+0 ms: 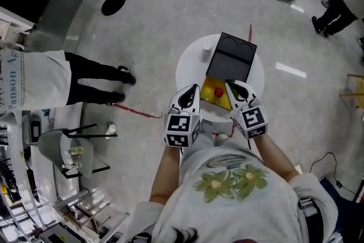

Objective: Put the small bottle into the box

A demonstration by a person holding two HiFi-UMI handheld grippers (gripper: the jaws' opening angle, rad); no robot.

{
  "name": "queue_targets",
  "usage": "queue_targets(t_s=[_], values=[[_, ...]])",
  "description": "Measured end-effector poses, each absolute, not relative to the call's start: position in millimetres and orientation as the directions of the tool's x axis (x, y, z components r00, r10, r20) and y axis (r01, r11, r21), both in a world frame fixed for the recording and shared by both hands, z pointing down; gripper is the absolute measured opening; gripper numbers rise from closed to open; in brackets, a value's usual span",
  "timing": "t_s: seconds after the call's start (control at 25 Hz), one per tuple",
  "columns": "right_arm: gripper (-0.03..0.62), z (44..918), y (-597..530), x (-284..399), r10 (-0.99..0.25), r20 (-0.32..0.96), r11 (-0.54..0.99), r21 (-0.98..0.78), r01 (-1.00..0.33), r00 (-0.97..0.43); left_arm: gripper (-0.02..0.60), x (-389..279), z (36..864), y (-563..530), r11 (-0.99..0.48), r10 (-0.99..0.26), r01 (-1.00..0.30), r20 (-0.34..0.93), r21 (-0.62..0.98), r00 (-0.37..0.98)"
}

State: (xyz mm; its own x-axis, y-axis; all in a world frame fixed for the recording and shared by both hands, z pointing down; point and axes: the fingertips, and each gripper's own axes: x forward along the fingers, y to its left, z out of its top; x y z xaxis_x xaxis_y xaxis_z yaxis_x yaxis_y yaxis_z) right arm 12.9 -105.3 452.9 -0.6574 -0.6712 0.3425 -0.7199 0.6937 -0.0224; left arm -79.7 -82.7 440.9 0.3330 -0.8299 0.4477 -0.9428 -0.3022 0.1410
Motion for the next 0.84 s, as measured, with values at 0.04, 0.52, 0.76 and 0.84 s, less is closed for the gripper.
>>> queue_targets(t_s=[0.04,0.52,0.76,0.84], values=[[0.005,450.8,-105.7,13.0,-0.672,0.34,0.693,-0.023,-0.72,-0.658,0.0,-79.5,440.0,-83.3,-0.303,-0.83,-0.942,0.447,0.141,0.334],[0.005,446.7,-98.1,16.2,-0.67,0.332,0.697,-0.026,-0.717,-0.664,0.0,-72.2,441.9,-76.1,-0.32,-0.824,-0.937,0.447,0.143,0.349],[0.005,444.3,-100.6,16.7,-0.667,0.336,0.699,-0.029,-0.715,-0.665,0.0,-70.2,439.3,-77.7,-0.323,-0.823,-0.935,0.446,0.143,0.353],[0.005,443.1,-100.0,13.8,-0.666,0.336,0.699,-0.031,-0.714,-0.666,0.0,-72.7,437.8,-77.2,-0.325,-0.822,-0.935,0.446,0.142,0.354]])
